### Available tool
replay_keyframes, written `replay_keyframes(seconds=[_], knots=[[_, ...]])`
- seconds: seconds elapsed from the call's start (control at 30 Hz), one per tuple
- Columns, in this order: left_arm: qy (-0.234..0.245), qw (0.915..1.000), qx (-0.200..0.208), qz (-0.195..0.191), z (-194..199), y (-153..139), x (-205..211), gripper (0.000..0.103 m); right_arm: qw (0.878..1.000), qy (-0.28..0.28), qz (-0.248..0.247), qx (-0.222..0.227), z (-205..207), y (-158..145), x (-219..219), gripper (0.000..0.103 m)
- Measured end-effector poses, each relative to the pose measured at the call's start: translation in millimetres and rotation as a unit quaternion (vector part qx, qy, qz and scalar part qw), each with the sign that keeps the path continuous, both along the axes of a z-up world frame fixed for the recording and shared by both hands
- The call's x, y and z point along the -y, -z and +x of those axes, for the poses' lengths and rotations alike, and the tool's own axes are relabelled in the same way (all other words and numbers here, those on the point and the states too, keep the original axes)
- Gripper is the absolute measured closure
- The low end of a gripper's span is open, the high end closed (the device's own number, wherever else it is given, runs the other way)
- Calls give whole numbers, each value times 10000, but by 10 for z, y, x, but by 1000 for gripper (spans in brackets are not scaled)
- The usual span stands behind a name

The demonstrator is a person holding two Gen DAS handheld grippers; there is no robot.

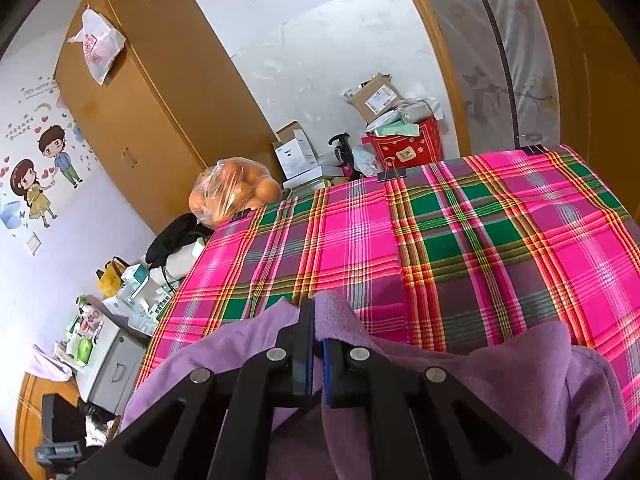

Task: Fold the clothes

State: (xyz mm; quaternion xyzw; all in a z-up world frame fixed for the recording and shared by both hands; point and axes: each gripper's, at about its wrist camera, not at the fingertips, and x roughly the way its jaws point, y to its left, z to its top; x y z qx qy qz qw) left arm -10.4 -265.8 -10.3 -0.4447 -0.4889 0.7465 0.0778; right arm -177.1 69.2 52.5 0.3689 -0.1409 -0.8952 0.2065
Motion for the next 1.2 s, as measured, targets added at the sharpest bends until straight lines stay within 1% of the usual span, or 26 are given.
replay_keyframes(seconds=[0.03, 0.13, 0.33, 0.37, 0.47, 0.63, 0.73, 0.87, 0.93, 1.13, 1.17, 1.2], knots=[[1, 10000, -9, -73, -24, -36, 4, 71, 10000, -3, 5, -5, 2, -8, -7, 99], [-36, 9998, -170, -124, -74, -148, 29, 77, 10000, 7, 10, -25, -13, -38, -27, 99], [-169, 9967, -712, -352, -332, -505, 212, 78, 9999, 86, 71, -81, -95, -99, -15, 99], [-187, 9959, -787, -404, -319, -537, 262, 78, 9998, 115, 87, -97, -125, -120, -9, 99], [-263, 9936, -942, -568, -424, -645, 418, 78, 9997, 188, 114, -137, -218, -183, 9, 99], [-246, 9903, -1078, -838, -722, -787, 505, 78, 9989, 315, 265, -242, -390, -264, 48, 99], [-326, 9893, -995, -1019, -915, -801, 559, 78, 9984, 376, 347, -257, -531, -264, 85, 99], [-454, 9879, -888, -1184, -1155, -786, 623, 78, 9979, 478, 412, -141, -703, -151, 136, 99], [-483, 9865, -820, -1334, -1264, -744, 638, 78, 9976, 524, 446, -67, -785, -72, 164, 99], [-412, 9852, -609, -1547, -1418, -602, 634, 77, 9974, 470, 485, 261, -925, 130, 224, 98], [-411, 9857, -563, -1532, -1424, -584, 651, 77, 9973, 439, 507, 287, -924, 141, 230, 95], [-408, 9866, -528, -1489, -1422, -570, 676, 77, 9973, 397, 547, 297, -916, 143, 245, 88]])
